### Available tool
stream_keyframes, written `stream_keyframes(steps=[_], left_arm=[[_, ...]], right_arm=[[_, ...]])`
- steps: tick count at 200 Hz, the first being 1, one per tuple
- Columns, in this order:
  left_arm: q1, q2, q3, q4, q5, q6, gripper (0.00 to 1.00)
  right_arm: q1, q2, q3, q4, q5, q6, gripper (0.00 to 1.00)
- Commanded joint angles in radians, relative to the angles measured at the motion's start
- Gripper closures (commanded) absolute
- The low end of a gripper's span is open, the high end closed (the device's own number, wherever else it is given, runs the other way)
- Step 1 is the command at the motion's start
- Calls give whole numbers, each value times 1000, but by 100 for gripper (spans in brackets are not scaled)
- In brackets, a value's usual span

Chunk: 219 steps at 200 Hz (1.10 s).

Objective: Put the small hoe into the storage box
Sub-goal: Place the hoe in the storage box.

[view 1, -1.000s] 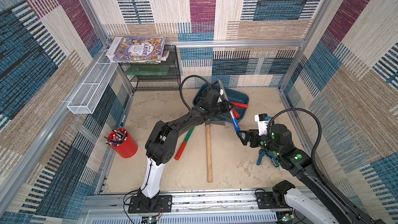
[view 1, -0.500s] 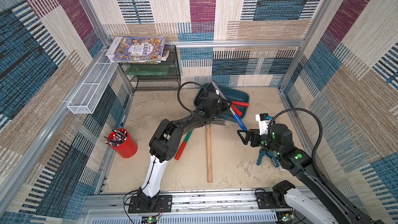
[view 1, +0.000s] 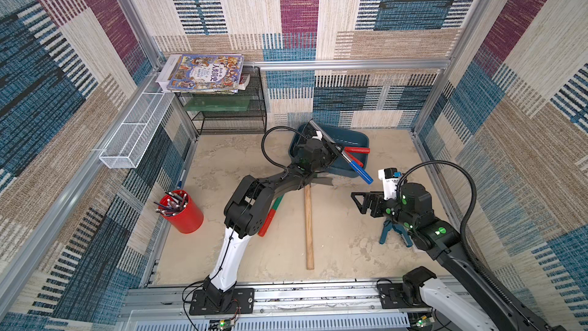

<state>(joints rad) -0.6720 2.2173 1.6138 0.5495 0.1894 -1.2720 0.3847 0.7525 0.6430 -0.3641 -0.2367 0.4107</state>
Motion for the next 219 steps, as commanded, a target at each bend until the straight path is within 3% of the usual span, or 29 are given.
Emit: stream_keyframes(steps=[1, 89, 219], left_arm=[[-6, -11, 0, 138, -36, -58, 100], [-23, 2, 69, 117, -106, -144, 100], [-6, 149, 214, 192, -176, -276, 100]], right_arm=[[0, 2, -2, 19, -12, 2, 4], [0, 2, -4, 20, -19, 12, 4], [-2, -8, -16, 16, -22, 8, 4]])
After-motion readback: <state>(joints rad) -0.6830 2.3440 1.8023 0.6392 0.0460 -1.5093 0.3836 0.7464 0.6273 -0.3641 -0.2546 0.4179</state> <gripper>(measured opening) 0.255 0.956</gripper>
